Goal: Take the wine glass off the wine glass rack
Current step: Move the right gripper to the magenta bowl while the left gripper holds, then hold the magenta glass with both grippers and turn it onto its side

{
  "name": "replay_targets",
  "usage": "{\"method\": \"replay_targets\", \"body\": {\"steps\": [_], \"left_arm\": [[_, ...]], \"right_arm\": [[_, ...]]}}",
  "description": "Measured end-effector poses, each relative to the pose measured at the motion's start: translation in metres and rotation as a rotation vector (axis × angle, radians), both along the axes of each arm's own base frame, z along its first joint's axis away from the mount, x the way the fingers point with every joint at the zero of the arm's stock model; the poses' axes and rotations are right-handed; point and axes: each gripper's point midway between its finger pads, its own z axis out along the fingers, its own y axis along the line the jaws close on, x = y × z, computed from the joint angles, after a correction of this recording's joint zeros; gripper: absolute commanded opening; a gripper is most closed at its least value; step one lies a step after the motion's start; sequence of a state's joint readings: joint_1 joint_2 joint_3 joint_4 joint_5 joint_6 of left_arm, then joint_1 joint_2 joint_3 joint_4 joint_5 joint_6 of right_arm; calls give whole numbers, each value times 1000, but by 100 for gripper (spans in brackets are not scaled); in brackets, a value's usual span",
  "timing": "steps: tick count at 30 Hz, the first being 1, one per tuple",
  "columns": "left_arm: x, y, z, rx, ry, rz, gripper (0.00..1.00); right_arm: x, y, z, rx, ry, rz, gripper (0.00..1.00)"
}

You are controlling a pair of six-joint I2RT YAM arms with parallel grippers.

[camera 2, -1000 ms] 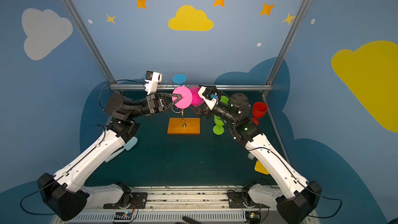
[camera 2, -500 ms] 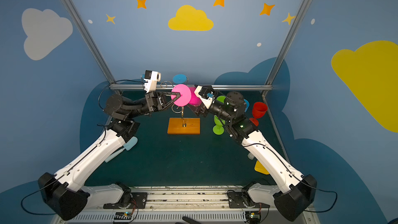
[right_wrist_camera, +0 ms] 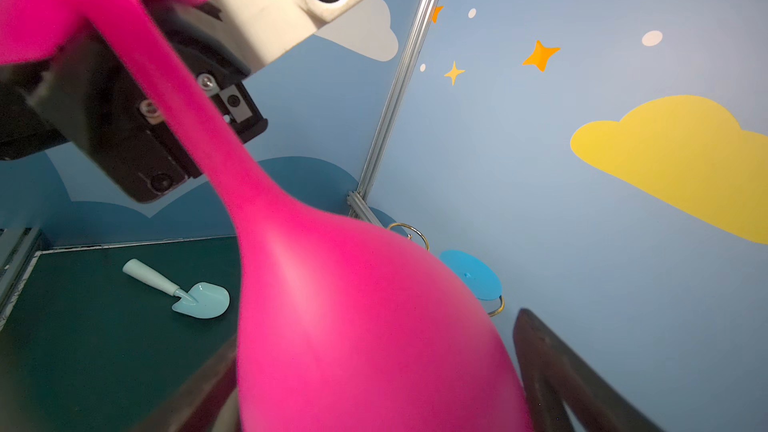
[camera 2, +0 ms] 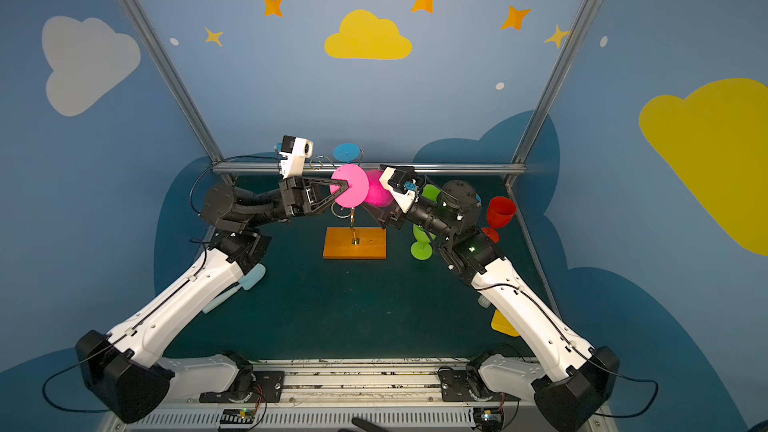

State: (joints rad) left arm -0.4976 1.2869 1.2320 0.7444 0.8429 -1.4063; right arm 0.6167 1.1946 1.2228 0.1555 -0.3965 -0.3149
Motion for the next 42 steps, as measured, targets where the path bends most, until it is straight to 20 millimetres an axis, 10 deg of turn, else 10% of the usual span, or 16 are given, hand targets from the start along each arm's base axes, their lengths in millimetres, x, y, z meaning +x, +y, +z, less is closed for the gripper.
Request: {"method": "replay_targets", "body": {"steps": [11, 15, 17, 21, 33, 42], "left_arm": [[9, -2, -3, -4, 43, 4, 4], [8, -3, -2, 8, 23, 1, 28], [3, -5, -1, 24, -15, -2, 54], [-4, -3, 0, 70, -96, 41, 65], [7, 25, -21, 214, -530, 490, 63], [18, 2, -62, 409, -1080, 688, 54]], "right_arm": [[4, 6, -9, -23, 17, -9, 61], [4, 4, -13, -23, 56, -27, 52], [4, -1, -16, -19, 98, -52, 48], [1, -17, -22, -23, 181, -115, 43], [-37, -69, -19, -45, 386, -244, 31], [-49, -75, -40, -111, 569, -254, 26]]}}
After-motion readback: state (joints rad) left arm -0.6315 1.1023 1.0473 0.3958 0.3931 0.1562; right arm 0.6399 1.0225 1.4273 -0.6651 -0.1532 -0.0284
